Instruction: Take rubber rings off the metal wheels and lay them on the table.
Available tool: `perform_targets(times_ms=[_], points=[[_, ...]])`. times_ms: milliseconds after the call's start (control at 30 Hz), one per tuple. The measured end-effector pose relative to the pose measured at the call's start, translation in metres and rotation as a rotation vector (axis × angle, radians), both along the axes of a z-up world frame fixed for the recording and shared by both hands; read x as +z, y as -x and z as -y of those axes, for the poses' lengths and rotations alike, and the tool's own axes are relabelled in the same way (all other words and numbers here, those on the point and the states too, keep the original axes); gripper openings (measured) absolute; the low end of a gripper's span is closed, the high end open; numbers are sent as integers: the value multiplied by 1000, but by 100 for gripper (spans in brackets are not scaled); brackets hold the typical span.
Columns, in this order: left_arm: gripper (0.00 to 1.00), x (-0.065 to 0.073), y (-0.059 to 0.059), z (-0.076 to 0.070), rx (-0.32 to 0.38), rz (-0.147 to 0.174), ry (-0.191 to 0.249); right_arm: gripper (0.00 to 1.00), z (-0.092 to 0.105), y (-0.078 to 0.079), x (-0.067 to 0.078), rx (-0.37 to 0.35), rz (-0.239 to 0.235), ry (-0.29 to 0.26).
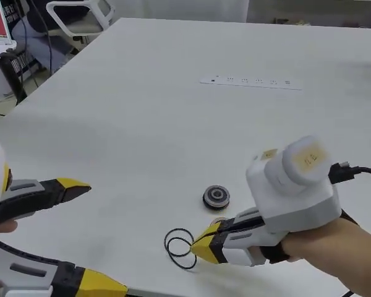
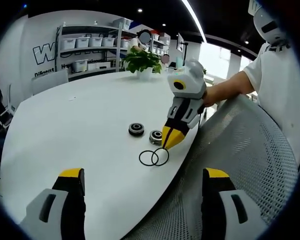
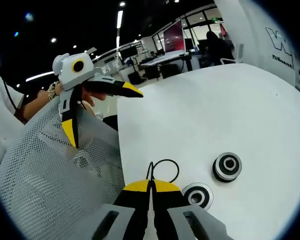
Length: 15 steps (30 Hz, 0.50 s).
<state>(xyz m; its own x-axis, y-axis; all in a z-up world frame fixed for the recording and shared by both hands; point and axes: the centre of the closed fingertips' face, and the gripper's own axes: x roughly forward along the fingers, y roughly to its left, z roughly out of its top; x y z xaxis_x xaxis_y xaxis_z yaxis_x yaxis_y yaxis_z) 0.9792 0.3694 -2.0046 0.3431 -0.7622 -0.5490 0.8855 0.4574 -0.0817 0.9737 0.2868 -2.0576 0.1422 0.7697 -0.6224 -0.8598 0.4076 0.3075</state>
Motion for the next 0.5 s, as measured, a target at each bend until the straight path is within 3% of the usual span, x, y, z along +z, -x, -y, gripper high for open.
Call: perform_targets(times_ms=[333, 500], points=[[96, 0, 0, 0, 3, -7, 4, 0, 5, -8, -6, -6, 52, 49], [96, -2, -1, 0, 3, -8, 5, 0, 6, -9, -7, -11, 52, 54]])
